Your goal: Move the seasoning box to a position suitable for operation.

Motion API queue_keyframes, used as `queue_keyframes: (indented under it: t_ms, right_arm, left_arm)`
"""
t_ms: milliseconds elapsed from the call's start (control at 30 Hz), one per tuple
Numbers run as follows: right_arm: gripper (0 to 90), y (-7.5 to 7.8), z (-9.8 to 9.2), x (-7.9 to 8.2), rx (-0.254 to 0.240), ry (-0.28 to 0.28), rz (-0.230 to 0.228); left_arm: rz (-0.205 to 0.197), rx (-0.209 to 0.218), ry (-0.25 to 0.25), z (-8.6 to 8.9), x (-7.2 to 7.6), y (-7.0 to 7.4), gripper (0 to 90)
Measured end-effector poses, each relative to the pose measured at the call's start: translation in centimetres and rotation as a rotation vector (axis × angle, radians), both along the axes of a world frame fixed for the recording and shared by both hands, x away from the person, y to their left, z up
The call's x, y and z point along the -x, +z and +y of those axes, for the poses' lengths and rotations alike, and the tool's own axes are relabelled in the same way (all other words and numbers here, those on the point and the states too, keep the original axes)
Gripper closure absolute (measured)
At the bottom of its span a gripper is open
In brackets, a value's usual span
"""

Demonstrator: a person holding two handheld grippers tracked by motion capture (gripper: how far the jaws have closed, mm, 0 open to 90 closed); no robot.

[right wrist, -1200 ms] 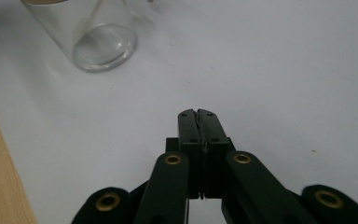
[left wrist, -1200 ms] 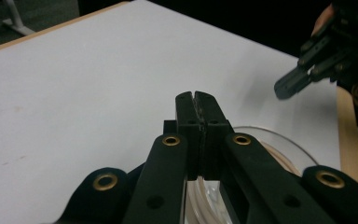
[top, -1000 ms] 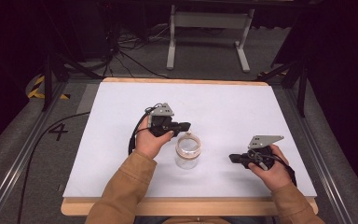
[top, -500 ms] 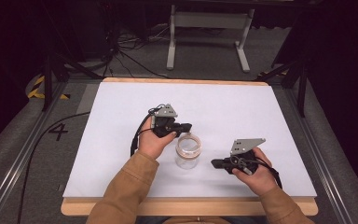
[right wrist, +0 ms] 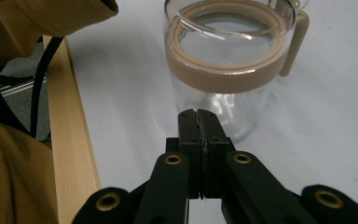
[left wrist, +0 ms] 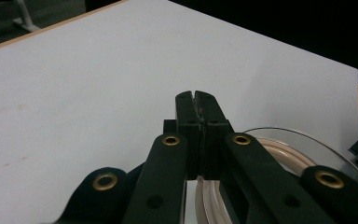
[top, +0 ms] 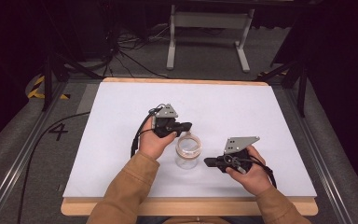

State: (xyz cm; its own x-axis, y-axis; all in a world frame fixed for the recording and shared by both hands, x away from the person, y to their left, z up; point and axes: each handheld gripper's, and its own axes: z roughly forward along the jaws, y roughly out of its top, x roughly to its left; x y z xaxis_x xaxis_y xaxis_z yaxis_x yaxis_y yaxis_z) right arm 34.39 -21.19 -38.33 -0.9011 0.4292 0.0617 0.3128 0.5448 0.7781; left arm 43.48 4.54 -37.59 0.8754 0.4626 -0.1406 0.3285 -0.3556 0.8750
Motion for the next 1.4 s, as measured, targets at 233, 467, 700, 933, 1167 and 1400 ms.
queue_keyframes:
  t_ms: [233, 467, 700, 933, 1167, 1400]
  right_arm:
    - [90.0, 0.1, 0.9, 0.1, -0.008, 0.014, -0.003]
    - [90.0, 0.3, 0.7, -0.2, -0.047, -0.014, -0.008]
    - [90.0, 0.3, 1.1, -0.9, -0.112, -0.037, -0.014]
    - [90.0, 0.2, 1.3, -1.2, -0.173, -0.059, -0.044]
    - [90.0, 0.5, 1.2, -1.1, -0.202, -0.060, -0.068]
    - [90.0, 0.8, 0.8, -1.4, -0.224, -0.066, -0.079]
  left_arm:
    - [0.018, 0.023, -0.005, 0.1, -0.3, -0.3, 89.9]
    - [0.032, 0.032, -0.004, 0.1, -0.5, -0.4, 90.0]
    - [0.038, 0.036, -0.007, 0.1, -0.5, -0.5, 90.0]
    - [0.039, 0.042, -0.008, 0.1, -0.6, -0.5, 90.0]
    - [0.019, 0.045, 0.002, 0.9, -0.1, 0.3, 89.1]
    - [0.050, 0.053, 0.039, 3.5, 1.5, 1.8, 86.3]
